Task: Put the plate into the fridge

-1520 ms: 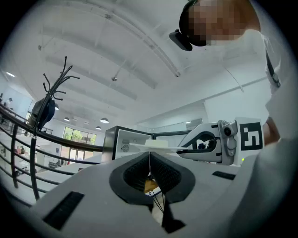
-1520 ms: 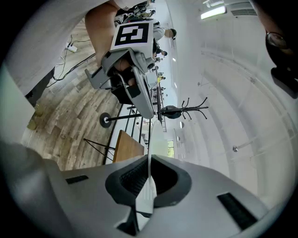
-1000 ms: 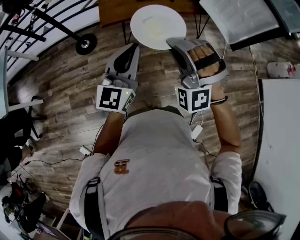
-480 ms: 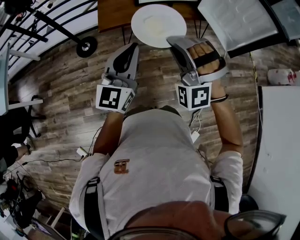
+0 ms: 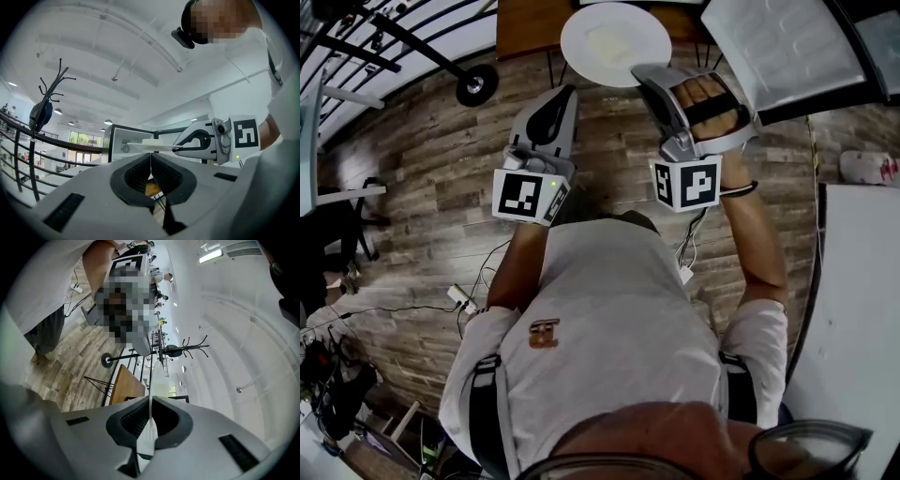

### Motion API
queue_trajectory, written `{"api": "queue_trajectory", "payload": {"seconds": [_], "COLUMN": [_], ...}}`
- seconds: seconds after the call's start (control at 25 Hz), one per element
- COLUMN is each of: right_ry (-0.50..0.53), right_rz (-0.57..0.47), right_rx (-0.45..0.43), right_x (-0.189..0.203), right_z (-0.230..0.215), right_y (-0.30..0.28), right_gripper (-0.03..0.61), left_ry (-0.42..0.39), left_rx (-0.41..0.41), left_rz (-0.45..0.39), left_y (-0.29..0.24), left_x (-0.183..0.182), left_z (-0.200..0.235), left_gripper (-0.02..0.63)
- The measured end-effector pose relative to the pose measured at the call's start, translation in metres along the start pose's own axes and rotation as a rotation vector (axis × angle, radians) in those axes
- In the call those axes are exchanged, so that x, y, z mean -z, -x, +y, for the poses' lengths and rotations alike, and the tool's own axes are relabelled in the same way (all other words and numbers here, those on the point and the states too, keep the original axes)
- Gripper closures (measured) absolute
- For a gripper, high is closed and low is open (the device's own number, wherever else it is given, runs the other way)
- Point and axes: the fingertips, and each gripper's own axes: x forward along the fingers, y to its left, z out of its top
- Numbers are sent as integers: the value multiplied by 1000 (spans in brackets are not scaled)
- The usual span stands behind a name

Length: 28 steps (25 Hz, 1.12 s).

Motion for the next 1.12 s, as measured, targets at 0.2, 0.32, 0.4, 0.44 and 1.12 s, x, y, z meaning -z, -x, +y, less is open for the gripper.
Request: {"api": "queue_trajectory", "payload": {"seconds": [0.2,0.32,0.4,0.44,1.12], "right_ry": [19,21,25,27,43], "right_rz": [8,22,35,41,139], "right_rx": [-5,-5,-6,-7,-65], "right_x": [15,28,38,43,117], "right_z": [-1,-2,-4,-5,14], "right_y": [-18,-32,-42,-49,-188], "right_gripper": [541,541,541,541,540], "left_ry": [-5,-3,-1,0,2], "left_rx": [-2,3,9,13,89], "left_rz": [-7,-8,-11,-13,-14], "left_y": [-17,-32,-45,-51,-169], "left_x": [0,3,4,5,31], "left_z": [11,18,25,29,122], "left_gripper": [594,594,594,594,594]}}
